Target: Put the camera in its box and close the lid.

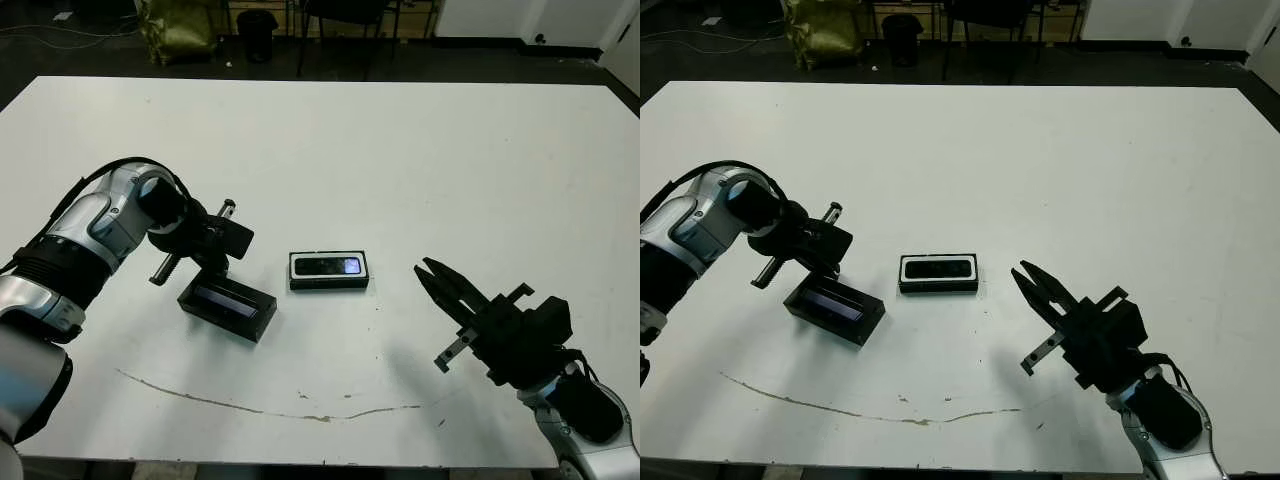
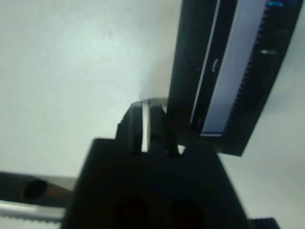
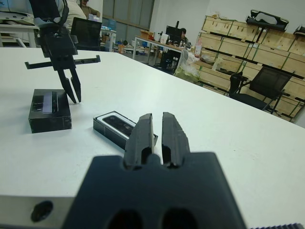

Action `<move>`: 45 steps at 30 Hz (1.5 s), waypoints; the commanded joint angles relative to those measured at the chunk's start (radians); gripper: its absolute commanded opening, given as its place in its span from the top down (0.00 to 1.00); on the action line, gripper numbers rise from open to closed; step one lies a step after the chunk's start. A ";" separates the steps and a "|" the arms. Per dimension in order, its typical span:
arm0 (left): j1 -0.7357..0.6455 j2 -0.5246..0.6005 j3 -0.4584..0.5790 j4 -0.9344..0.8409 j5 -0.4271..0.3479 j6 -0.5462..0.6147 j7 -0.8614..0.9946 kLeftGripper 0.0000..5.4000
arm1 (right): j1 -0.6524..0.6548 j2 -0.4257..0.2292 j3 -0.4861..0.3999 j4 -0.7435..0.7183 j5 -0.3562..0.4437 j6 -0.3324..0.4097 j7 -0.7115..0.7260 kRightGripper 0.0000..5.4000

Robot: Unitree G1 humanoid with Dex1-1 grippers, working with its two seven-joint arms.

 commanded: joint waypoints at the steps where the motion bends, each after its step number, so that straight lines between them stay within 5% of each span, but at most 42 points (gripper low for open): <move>1: 0.037 0.017 -0.018 0.033 0.019 0.027 -0.019 1.00 | 0.004 -0.006 0.001 0.022 0.001 -0.004 0.007 1.00; 22: 0.003 0.010 -0.032 0.087 0.018 0.071 -0.097 1.00 | 0.005 -0.013 0.004 0.023 -0.007 0.004 0.004 1.00; 42: -0.084 0.003 0.099 0.275 -0.022 0.044 0.109 1.00 | 0.017 -0.014 0.013 0.000 -0.007 0.044 -0.009 1.00; 45: -0.102 0.007 0.120 0.294 -0.034 0.034 0.141 1.00 | 0.011 -0.008 0.015 0.032 -0.007 -0.004 0.006 1.00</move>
